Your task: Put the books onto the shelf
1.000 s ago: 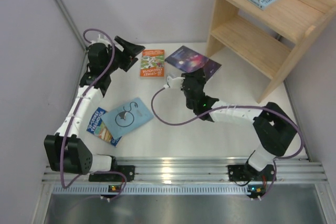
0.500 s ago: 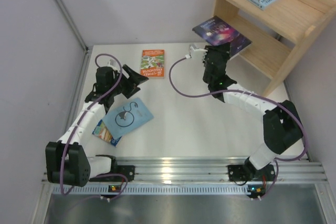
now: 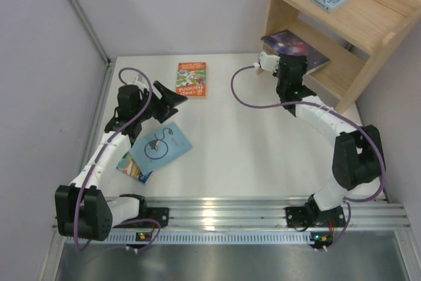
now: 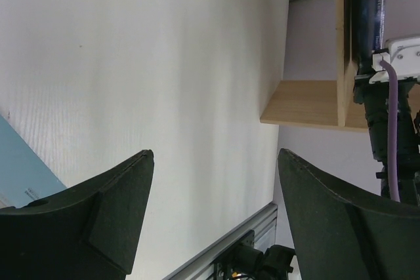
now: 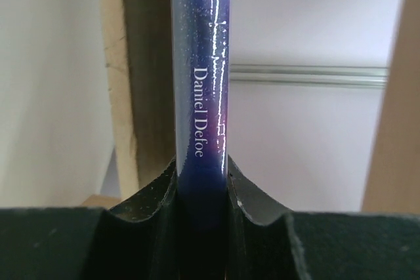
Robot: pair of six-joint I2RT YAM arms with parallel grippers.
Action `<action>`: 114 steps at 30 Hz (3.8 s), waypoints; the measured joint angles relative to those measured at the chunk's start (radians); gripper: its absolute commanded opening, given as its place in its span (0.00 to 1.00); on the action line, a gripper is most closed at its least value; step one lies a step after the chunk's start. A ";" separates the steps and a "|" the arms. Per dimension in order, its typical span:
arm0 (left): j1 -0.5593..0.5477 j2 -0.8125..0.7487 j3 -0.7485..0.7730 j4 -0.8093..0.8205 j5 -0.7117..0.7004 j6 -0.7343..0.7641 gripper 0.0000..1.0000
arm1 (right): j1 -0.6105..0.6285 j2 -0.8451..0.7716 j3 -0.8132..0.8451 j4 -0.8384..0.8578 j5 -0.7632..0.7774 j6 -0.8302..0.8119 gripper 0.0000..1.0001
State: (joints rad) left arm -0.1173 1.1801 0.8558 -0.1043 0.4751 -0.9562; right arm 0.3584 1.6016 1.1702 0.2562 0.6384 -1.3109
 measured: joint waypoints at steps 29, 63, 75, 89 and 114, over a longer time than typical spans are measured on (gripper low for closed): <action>0.000 -0.032 0.000 0.006 0.023 -0.010 0.81 | -0.109 0.085 0.382 -0.661 -0.257 0.476 0.46; 0.000 -0.106 -0.009 0.006 0.029 -0.017 0.81 | -0.117 0.097 0.454 -0.818 -0.327 0.592 0.37; 0.000 -0.101 -0.009 0.006 0.024 -0.017 0.81 | -0.117 0.160 0.469 -0.718 -0.294 0.519 0.32; 0.000 -0.078 -0.009 0.006 0.021 -0.017 0.80 | -0.116 0.167 0.458 -0.683 -0.295 0.447 0.27; 0.000 -0.094 -0.009 0.006 0.022 -0.018 0.80 | -0.097 0.176 0.450 -0.624 -0.293 0.457 0.27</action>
State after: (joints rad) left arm -0.1173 1.0863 0.8467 -0.0978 0.4969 -0.9737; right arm 0.2615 1.7779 1.6199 -0.3679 0.3454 -0.8543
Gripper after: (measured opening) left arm 0.804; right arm 0.297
